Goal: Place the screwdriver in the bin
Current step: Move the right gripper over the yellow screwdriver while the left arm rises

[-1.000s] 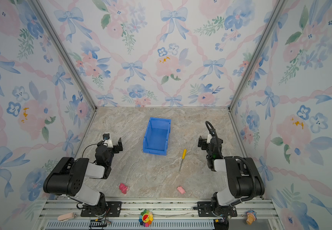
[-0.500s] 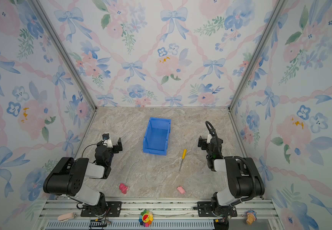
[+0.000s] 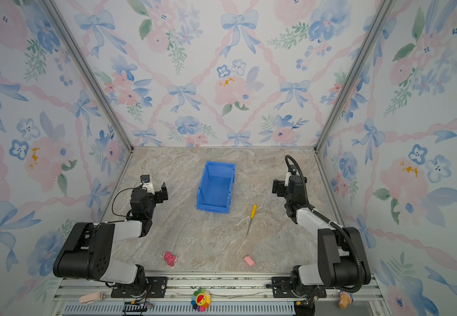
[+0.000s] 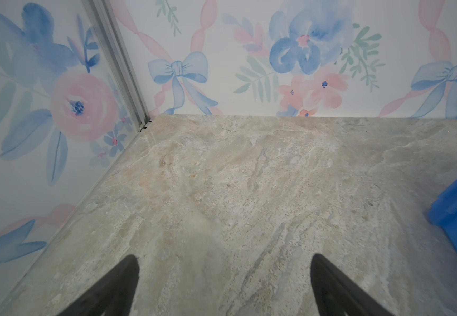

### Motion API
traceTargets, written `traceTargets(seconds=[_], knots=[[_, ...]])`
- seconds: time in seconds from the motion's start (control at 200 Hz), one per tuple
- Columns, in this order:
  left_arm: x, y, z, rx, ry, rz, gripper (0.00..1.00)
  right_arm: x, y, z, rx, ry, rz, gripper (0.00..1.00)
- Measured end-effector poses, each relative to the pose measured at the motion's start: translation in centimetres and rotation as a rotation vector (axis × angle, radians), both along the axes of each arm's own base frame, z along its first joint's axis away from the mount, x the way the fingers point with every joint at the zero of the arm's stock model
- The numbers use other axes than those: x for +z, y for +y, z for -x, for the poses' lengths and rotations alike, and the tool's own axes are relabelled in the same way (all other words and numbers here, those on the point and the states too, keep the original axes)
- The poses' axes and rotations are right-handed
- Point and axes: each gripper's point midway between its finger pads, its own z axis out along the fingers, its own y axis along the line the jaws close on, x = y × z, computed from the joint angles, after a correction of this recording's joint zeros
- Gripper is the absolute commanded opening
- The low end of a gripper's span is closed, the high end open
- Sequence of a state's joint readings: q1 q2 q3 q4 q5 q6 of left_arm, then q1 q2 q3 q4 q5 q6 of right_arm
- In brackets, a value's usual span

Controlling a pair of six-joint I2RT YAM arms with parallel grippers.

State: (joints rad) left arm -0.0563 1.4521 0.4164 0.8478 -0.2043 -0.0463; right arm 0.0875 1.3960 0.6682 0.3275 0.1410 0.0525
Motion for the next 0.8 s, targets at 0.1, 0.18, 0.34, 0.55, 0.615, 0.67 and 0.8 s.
traceTargets(seconds=[0.1,0.18,0.34,0.55,0.615,0.67,0.8], knots=[[0.3,-0.2,0.5,-0.003,0.02,0.008,0.98,0.2,0.1,0.4,-0.042,0.068,-0.039,0.97],[0.4,-0.6,0.8,-0.007,0.036,0.012,0.98,0.3,0.1,0.7,-0.077,0.132,-0.083,0.97],[0.6,-2.2,1.1,-0.045,0.066,0.03,0.98,-0.5,1.8,1.5,-0.102,0.282,-0.164,0.97],[1.1,-3.8,1.5,-0.083,0.079,0.094,0.98,-4.2,8.1,5.2,-0.013,0.513,-0.167,0.97],[1.2,-4.2,1.6,-0.09,0.093,0.116,0.98,-5.0,9.4,6.4,0.001,0.563,-0.161,0.97],[1.4,-4.5,1.4,-0.101,0.108,0.138,0.98,-5.3,10.3,7.1,0.004,0.594,-0.166,0.97],[2.5,-6.3,1.1,-0.184,0.125,0.211,0.98,-6.1,11.2,8.0,-0.021,0.645,-0.184,0.97]])
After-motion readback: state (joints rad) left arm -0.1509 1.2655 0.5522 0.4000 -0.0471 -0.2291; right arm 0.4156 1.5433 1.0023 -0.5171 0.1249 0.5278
